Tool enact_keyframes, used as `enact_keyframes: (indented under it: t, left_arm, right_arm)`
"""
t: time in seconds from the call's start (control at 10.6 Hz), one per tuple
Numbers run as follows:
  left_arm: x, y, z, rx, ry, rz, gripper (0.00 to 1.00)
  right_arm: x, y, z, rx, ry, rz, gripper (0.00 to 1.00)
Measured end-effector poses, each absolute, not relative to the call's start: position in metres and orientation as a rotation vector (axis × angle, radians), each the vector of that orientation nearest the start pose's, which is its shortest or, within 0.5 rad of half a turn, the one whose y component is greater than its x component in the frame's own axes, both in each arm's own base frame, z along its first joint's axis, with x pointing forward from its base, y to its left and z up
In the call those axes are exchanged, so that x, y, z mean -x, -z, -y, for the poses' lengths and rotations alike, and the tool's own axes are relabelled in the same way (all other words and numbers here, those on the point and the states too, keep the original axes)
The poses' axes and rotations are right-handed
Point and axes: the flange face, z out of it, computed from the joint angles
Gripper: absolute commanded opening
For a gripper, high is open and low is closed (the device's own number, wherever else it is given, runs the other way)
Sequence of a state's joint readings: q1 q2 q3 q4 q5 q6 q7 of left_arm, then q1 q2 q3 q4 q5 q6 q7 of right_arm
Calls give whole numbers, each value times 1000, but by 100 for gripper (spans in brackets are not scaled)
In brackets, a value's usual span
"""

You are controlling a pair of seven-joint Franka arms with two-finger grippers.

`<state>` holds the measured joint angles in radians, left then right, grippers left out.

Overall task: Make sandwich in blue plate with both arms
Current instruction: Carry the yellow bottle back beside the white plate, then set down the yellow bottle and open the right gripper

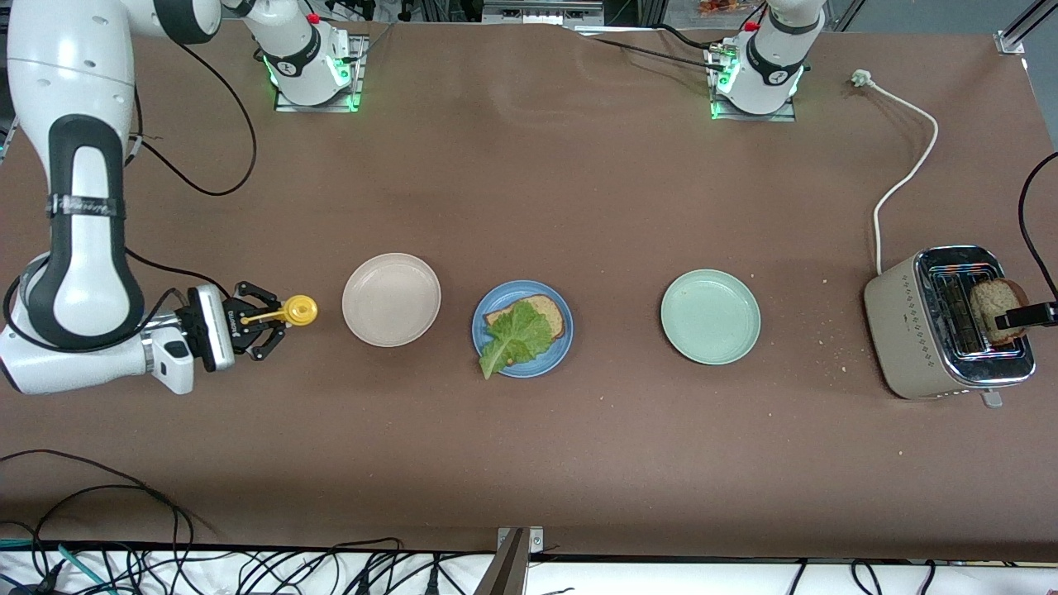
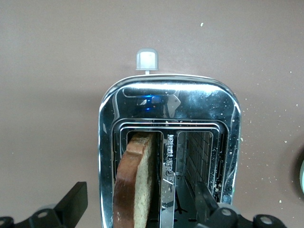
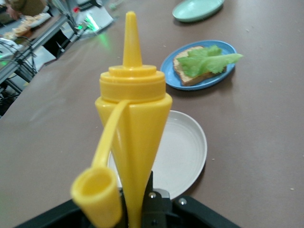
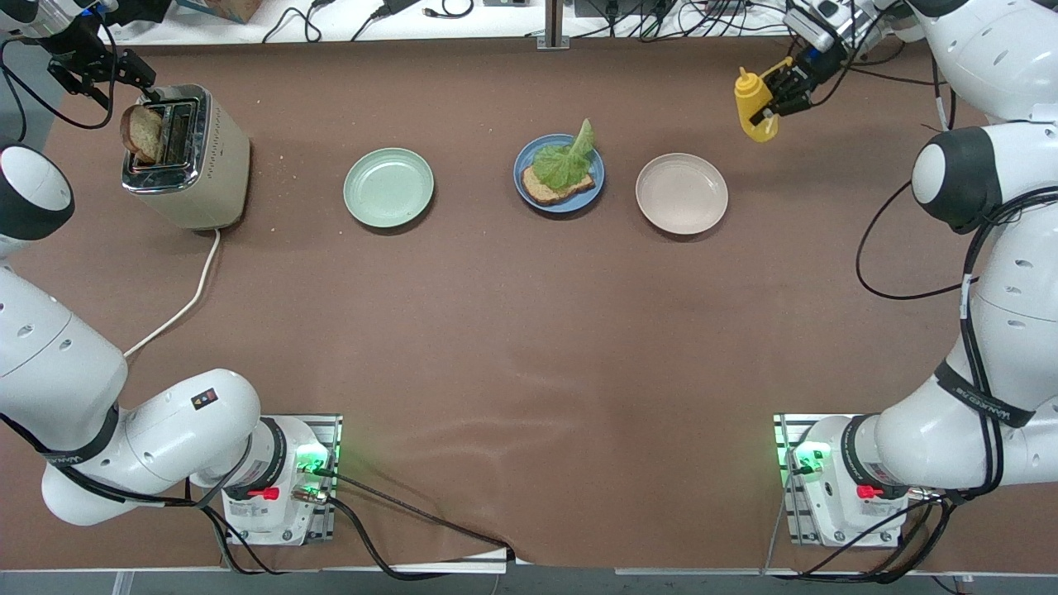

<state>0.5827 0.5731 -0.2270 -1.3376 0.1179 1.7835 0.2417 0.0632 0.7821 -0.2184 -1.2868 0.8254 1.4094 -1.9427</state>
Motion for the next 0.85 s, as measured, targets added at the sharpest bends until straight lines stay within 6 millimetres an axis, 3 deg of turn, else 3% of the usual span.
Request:
enact_keyframes:
  t: [0.28, 0.66, 0.85]
  left_arm:
    - [-644, -393, -284, 3176, -167, 175, 100]
    - [-643, -389, -284, 3178, -180, 176, 99]
    - [-640, -381, -285, 3181, -204, 179, 93]
  right_arm:
    - [-659, -211, 31, 1300, 513, 1645, 9]
    - [-627, -138, 56, 1074, 706, 1545, 9]
    - [-619, -118, 64, 1056, 732, 1519, 10]
